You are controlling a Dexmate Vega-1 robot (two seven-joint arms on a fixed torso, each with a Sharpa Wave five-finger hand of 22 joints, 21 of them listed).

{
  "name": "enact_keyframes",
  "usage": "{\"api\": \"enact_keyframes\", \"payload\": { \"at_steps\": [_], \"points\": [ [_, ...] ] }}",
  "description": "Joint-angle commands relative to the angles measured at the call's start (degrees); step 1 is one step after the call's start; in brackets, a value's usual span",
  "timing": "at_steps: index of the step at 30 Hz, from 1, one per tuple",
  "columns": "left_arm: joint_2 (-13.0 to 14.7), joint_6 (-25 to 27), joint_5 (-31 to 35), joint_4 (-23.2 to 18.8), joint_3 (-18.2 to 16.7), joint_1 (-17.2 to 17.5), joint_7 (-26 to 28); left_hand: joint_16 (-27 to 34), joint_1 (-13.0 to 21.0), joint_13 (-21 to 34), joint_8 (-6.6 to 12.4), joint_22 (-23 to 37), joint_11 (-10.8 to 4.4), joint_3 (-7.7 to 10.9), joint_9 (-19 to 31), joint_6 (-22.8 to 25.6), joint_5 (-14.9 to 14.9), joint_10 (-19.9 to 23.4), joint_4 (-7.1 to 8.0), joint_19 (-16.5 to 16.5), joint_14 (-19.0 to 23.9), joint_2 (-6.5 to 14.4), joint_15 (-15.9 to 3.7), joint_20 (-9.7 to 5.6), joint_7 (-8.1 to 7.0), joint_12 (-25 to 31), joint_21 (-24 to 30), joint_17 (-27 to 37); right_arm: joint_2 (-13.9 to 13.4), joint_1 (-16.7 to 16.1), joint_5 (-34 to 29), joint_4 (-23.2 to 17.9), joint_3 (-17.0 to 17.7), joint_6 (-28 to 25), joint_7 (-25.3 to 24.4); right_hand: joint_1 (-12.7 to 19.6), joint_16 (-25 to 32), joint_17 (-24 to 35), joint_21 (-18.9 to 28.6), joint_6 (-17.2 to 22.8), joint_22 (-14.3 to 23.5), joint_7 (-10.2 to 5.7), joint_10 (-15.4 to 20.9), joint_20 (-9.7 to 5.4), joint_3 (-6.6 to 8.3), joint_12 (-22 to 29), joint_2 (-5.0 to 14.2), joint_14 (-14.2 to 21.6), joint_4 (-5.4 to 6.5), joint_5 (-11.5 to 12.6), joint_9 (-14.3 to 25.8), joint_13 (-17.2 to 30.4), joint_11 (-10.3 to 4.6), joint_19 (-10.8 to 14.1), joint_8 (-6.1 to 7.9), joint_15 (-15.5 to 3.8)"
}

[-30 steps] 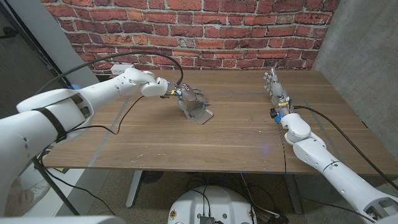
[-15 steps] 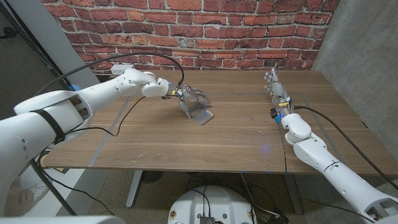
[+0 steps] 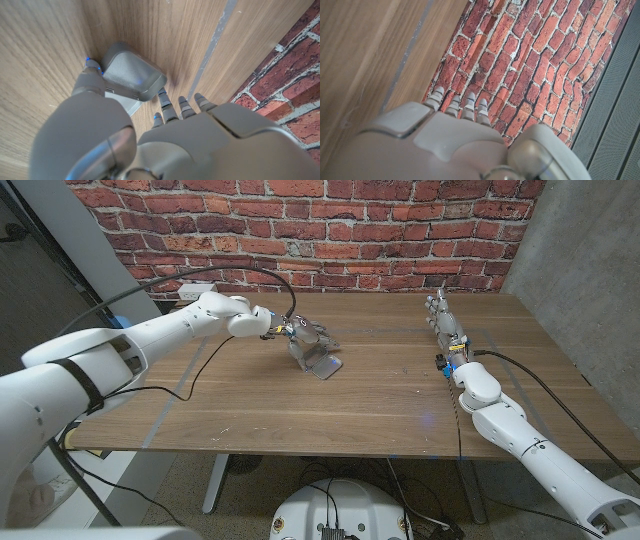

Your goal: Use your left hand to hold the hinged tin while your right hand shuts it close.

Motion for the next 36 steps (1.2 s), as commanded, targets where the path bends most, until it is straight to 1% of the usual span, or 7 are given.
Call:
{"api": "enact_keyframes", "payload": {
  "at_steps": [1, 3, 13, 18, 19, 22, 36],
  "points": [
    [-0.31, 0.43, -9.09, 1.38, -4.22, 1.82, -2.99, 0.44, 10.42, 0.34, 0.16, 0.14, -5.49, 0.71, 0.05, -14.87, -0.09, 6.55, 0.04, 0.68, 0.63, 10.29, -5.54, 0.04, 0.37, 1.26, 0.52, 0.28, -0.01, 0.04, 0.11, 0.25, 0.19, -0.02, -0.04, 0.41, 0.12, 0.16, -0.05, 0.06, 0.17, -0.37, -0.17, 0.22, -0.13, 0.07, 0.17, -0.65, -0.24, -0.19, 0.10, 0.13, 0.33, -0.39, 0.26, 0.03],
    [-0.25, 1.30, -13.52, 1.40, -6.36, 2.93, -4.41, 0.46, 10.48, 0.38, 0.20, 0.14, -5.49, 0.76, 0.05, -14.70, -0.10, 6.65, 0.04, 0.78, 0.76, 10.24, -5.54, 0.05, 0.38, 1.33, 0.53, 0.29, -0.06, 0.03, 0.02, 0.35, 0.20, 0.15, 0.00, 0.41, 0.11, 0.16, -0.04, 0.03, 0.17, -0.33, -0.19, 0.18, -0.13, 0.07, 0.17, -0.66, -0.25, -0.19, 0.10, 0.13, 0.29, -0.39, 0.25, 0.09],
    [1.23, 6.31, -22.48, -1.93, -12.06, 7.68, -6.28, 0.37, 10.82, 0.57, -0.10, 0.13, -5.50, 1.05, 0.04, -14.99, -0.13, 7.03, 0.00, 1.21, 0.92, 9.96, -5.30, 0.08, 0.32, 1.63, 0.57, 0.39, 0.02, 0.07, 0.55, 0.47, 0.40, 0.25, 0.28, 0.41, 0.12, 0.16, -0.04, 0.03, 0.17, -0.31, -0.20, 0.23, -0.15, 0.08, 0.18, -0.65, -0.27, -0.19, 0.10, 0.13, 0.32, -0.41, 0.25, 0.10],
    [1.75, 8.19, -24.93, -3.89, -13.94, 10.07, -5.77, 0.52, 11.14, 0.73, -0.13, 0.11, -5.49, 1.34, 0.03, -14.67, -0.15, 7.38, -0.02, 1.74, 1.63, 9.81, -5.66, 0.11, 0.50, 1.89, 0.67, 0.47, -0.06, 0.25, 0.27, 1.09, 0.26, 0.98, 0.80, 0.40, 0.11, 0.16, -0.03, 0.03, 0.17, -0.31, -0.21, 0.24, -0.17, 0.09, 0.18, -0.69, -0.28, -0.20, 0.10, 0.13, 0.32, -0.41, 0.25, 0.09],
    [1.79, 8.72, -25.74, -4.24, -14.48, 10.73, -5.55, 0.63, 11.39, 0.85, -0.20, 0.11, -5.50, 1.56, 0.03, -14.56, -0.18, 7.62, -0.04, 1.92, 2.19, 9.72, -6.57, 0.01, 0.51, 2.08, 0.65, 0.52, 0.02, 0.21, 0.40, 1.01, 0.33, 0.86, 0.65, 0.40, 0.11, 0.16, -0.03, 0.04, 0.17, -0.31, -0.21, 0.24, -0.17, 0.09, 0.18, -0.70, -0.28, -0.20, 0.10, 0.13, 0.33, -0.41, 0.25, 0.10],
    [1.56, 10.50, -28.06, -4.97, -15.83, 12.36, -5.36, 0.76, 11.58, 0.97, -0.20, 0.10, -5.49, 1.77, 0.02, -14.25, -0.19, 7.97, -0.01, 2.31, 2.84, 9.61, -7.04, -0.07, 0.49, 2.30, 0.71, 0.57, 0.02, 0.22, 0.43, 1.17, 0.41, 1.06, 0.69, 0.40, 0.12, 0.16, -0.04, 0.07, 0.17, -0.35, -0.19, 0.27, -0.18, 0.10, 0.19, -0.68, -0.29, -0.20, 0.10, 0.13, 0.33, -0.44, 0.27, 0.10],
    [1.02, 14.81, -34.95, -8.05, -19.49, 16.87, -4.85, 0.61, 11.89, 1.23, -0.49, 0.10, -5.47, 2.19, 0.01, -14.39, -0.15, 8.69, 0.10, 2.61, 3.10, 9.45, -6.90, 0.19, 0.78, 2.77, 0.64, 0.68, -0.74, 0.88, 0.52, 1.29, 0.42, 1.39, 2.25, 0.26, 0.25, 0.20, -0.04, -0.02, 0.17, -0.37, 0.06, 0.49, -0.30, 0.24, 0.15, -0.46, -0.29, -0.23, 0.10, 0.14, 0.57, -0.53, 0.24, 0.65]
  ]
}}
